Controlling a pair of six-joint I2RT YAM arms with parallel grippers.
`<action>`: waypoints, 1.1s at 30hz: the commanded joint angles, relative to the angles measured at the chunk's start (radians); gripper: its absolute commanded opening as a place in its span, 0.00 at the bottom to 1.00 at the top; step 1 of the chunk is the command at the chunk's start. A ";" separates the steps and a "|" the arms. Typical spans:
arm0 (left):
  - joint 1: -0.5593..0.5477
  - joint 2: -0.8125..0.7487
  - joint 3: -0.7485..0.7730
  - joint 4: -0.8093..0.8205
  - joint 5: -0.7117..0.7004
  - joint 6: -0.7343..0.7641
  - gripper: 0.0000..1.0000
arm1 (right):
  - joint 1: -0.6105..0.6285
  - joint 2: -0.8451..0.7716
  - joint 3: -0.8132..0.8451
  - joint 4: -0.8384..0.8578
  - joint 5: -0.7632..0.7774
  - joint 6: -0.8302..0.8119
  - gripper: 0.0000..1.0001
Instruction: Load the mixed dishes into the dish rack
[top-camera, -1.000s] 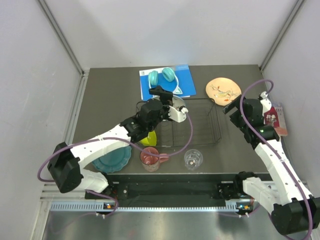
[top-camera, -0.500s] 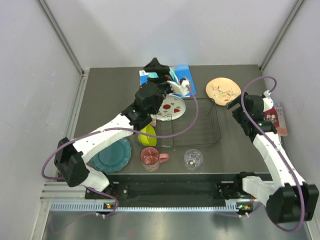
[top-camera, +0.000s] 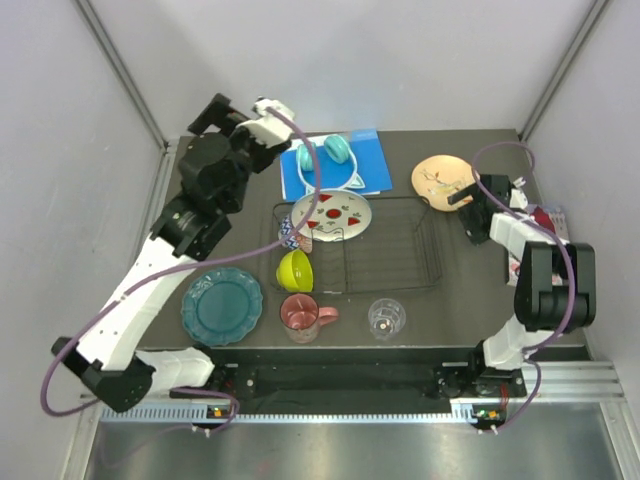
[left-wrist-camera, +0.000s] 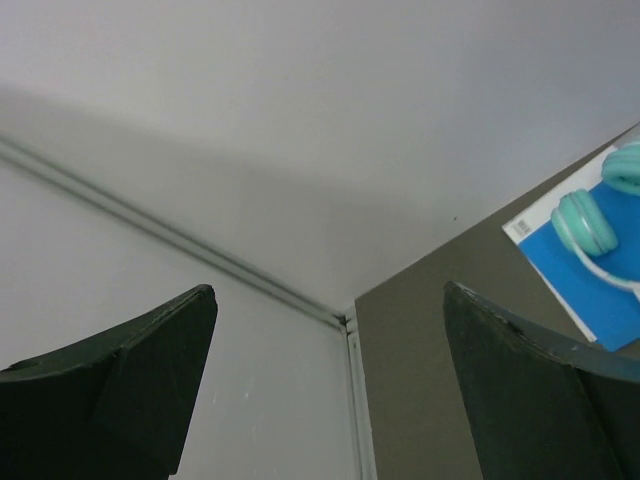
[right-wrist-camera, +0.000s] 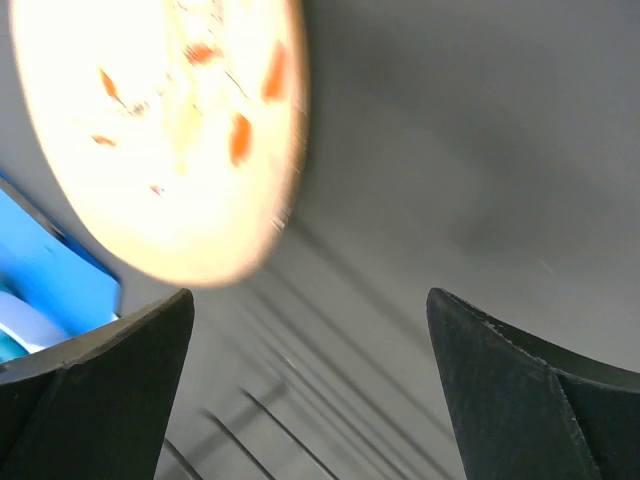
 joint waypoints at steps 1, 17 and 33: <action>0.084 -0.070 -0.055 -0.164 0.035 -0.152 0.99 | -0.022 0.097 0.118 0.147 -0.026 0.045 0.98; 0.226 -0.140 -0.200 -0.173 0.106 -0.205 0.99 | -0.030 0.220 0.081 0.330 -0.003 0.112 0.87; 0.257 -0.145 -0.226 -0.153 0.117 -0.198 0.99 | -0.031 0.284 0.046 0.384 0.006 0.157 0.48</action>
